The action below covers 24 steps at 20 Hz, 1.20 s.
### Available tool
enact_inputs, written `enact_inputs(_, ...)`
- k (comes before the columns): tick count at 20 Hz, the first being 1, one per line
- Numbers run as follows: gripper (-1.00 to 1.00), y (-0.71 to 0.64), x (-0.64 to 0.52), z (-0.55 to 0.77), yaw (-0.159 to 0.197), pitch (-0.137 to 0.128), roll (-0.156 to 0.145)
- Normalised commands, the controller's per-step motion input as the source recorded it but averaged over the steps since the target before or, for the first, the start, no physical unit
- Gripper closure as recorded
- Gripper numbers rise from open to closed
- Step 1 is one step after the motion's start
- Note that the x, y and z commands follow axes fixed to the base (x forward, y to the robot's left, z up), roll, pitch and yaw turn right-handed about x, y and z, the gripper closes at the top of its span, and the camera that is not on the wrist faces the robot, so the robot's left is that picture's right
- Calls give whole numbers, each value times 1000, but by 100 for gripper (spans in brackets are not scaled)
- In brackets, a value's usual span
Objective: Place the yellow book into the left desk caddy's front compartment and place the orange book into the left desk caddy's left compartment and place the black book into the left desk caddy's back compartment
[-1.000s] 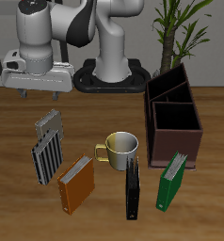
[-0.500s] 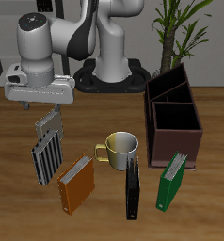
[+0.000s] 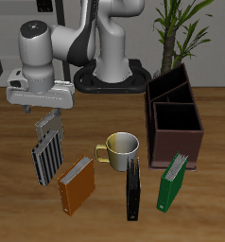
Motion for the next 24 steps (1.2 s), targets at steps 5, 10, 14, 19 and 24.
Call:
enact_inputs(5, -100, -38, -24, -177, -54, -19, -10)
enact_inputs(10, -100, -67, 2, -108, -14, -4, -10)
enact_inputs(14, -100, -37, 18, -255, -24, 22, -11)
enact_inputs(19, -100, -24, 27, -254, -21, 38, 1)
enact_inputs(24, 100, 61, 17, -107, -6, 7, 13)
